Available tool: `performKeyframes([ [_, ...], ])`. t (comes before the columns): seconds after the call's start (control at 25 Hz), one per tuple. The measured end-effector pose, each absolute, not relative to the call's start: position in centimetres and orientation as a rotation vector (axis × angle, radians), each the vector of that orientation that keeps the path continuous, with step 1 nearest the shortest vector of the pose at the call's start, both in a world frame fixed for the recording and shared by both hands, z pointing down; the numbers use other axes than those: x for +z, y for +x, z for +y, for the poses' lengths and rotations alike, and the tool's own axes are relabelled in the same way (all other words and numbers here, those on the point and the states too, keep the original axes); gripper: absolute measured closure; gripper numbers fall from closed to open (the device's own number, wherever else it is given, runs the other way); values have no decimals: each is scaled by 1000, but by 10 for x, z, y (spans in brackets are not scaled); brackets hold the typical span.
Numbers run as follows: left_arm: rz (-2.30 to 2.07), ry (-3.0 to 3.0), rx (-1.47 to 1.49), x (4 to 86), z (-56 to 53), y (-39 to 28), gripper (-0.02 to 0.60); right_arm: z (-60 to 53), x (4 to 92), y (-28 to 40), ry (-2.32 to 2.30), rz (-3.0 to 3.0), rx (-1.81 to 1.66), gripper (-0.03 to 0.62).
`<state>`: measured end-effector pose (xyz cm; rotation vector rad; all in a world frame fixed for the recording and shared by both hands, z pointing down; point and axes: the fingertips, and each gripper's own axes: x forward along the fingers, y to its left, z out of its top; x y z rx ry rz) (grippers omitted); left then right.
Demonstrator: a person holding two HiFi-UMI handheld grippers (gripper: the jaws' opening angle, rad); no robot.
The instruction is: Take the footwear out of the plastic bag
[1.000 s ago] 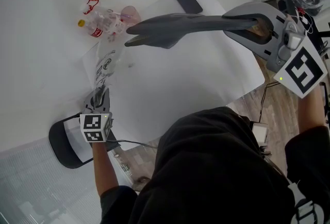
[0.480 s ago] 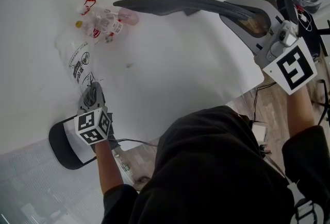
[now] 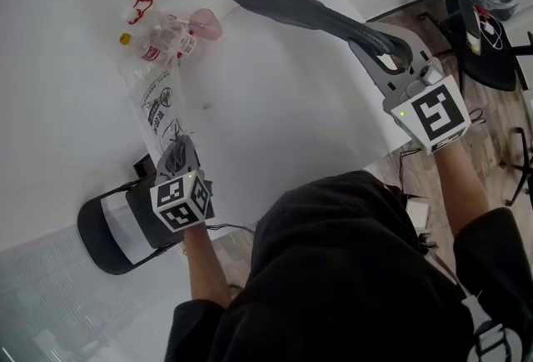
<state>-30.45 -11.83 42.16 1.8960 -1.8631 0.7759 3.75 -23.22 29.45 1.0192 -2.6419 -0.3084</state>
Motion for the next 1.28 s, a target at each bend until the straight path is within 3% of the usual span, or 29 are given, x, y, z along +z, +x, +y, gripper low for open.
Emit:
performKeyframes([
  [0.32,-1778,1821,768,465,-94,-278,558,-221,330,43,1069,-2595,-177,516],
  [1.28,-1734,1857,801,470,-91,-264,558,-216,341,40,1027,-2593,-155,516],
])
